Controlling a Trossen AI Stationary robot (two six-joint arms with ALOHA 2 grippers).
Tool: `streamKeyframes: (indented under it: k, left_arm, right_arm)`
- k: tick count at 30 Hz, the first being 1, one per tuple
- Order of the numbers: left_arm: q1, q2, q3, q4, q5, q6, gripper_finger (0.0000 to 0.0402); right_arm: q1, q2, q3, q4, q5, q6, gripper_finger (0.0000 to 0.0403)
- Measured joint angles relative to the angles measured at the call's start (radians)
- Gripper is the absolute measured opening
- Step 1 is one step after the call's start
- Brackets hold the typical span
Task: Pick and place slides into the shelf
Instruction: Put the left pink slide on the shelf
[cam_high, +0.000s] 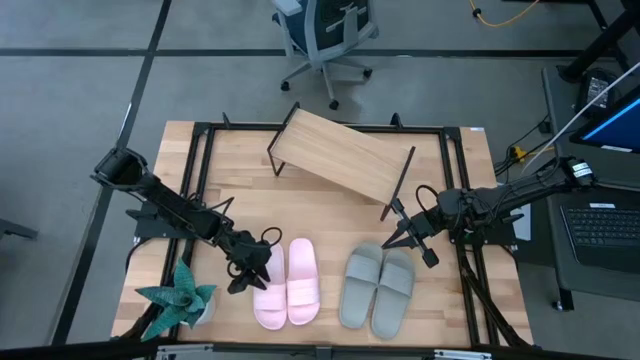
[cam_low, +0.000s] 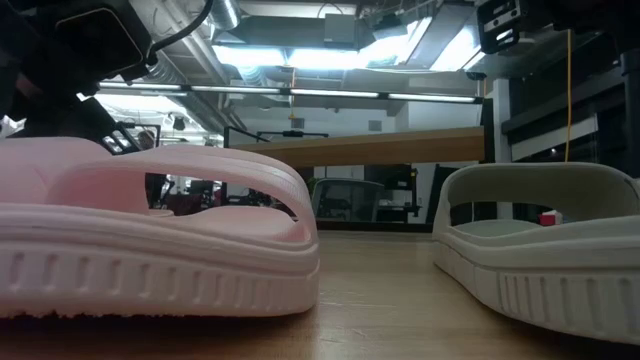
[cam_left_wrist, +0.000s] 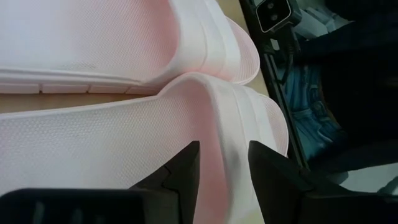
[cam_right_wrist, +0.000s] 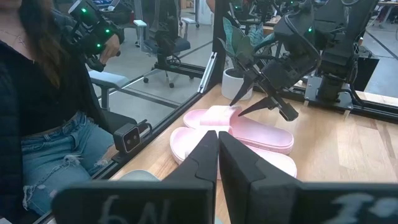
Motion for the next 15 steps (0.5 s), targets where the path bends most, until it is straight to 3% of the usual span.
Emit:
streamKeyframes:
  k: [15]
  left_arm:
    - [-0.032,0.000,0.000,0.000,-0.025,0.000,0.0128]
  right_arm:
    - [0.000,0.000,0.000,0.000,0.000,0.000,0.0017]
